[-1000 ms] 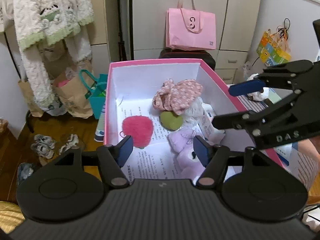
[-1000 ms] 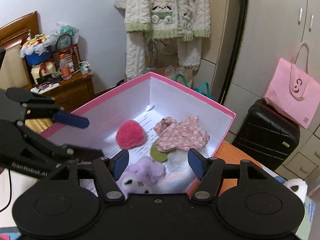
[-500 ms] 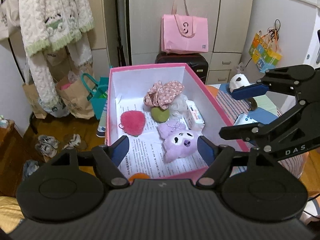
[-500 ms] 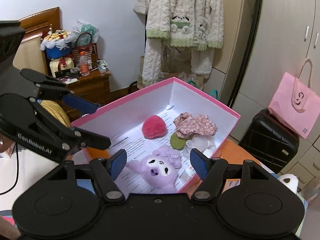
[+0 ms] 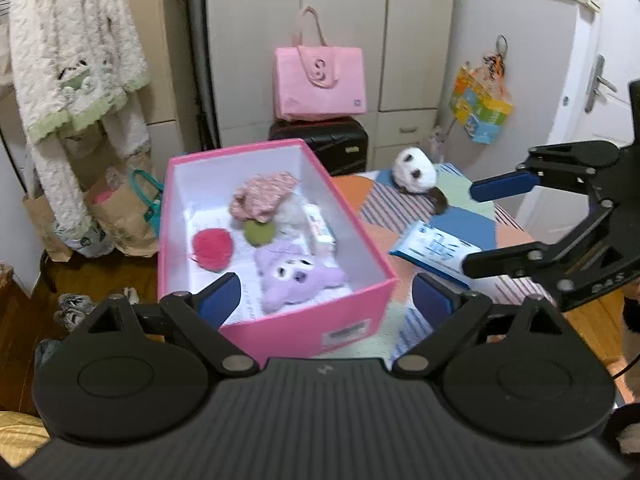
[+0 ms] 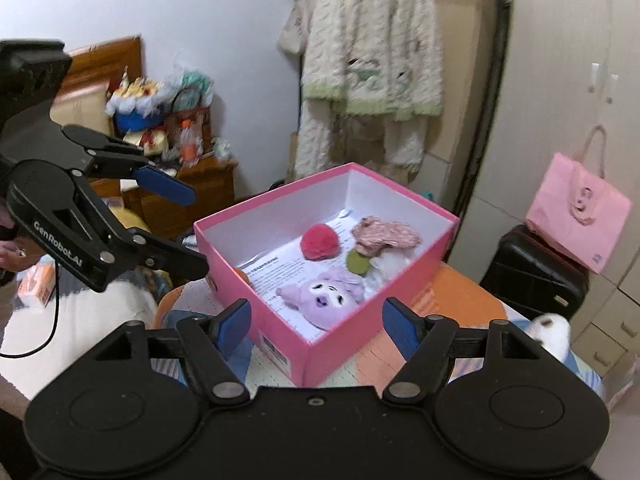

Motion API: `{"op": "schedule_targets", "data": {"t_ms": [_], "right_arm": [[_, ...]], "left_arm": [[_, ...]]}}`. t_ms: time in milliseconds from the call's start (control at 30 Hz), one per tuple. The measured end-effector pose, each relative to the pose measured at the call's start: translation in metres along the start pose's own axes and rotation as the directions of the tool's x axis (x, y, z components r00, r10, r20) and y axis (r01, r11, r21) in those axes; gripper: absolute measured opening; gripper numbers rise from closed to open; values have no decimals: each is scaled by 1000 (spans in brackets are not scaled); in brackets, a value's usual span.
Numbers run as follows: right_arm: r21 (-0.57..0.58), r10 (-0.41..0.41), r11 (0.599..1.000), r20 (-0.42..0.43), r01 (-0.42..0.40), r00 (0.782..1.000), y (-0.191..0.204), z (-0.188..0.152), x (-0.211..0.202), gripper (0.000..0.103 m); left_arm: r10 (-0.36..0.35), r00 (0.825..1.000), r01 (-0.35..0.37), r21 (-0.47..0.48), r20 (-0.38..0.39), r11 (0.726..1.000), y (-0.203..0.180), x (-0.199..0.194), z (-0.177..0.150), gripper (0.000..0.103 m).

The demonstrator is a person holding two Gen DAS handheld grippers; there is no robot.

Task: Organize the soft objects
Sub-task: 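Lift both open grippers out and move toward the blue tissue pack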

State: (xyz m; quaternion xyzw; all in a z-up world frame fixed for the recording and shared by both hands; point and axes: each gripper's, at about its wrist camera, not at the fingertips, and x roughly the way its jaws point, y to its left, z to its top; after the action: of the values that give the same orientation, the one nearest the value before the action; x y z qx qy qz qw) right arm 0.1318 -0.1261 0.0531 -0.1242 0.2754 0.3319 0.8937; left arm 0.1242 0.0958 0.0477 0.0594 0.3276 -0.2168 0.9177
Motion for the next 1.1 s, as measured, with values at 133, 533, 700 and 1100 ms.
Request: {"op": "schedule_targets", "data": {"t_ms": [133, 533, 700, 1100], "right_arm": [[56, -20, 998, 40, 18, 999, -10, -29, -22, 81], [119, -90, 989, 31, 85, 995, -43, -98, -58, 91], [127, -74, 989, 7, 72, 997, -57, -121, -45, 93], [34, -110, 994, 155, 106, 982, -76, -157, -20, 93]], "left_arm": [[-43, 999, 44, 16, -27, 999, -20, 11, -1, 93], [-135, 984, 146, 96, -113, 985, -87, 56, 5, 96], [-219, 972, 227, 85, -87, 970, -108, 69, 9, 96], [-199, 980, 199, 54, 4, 979, -129, 117, 6, 96]]}}
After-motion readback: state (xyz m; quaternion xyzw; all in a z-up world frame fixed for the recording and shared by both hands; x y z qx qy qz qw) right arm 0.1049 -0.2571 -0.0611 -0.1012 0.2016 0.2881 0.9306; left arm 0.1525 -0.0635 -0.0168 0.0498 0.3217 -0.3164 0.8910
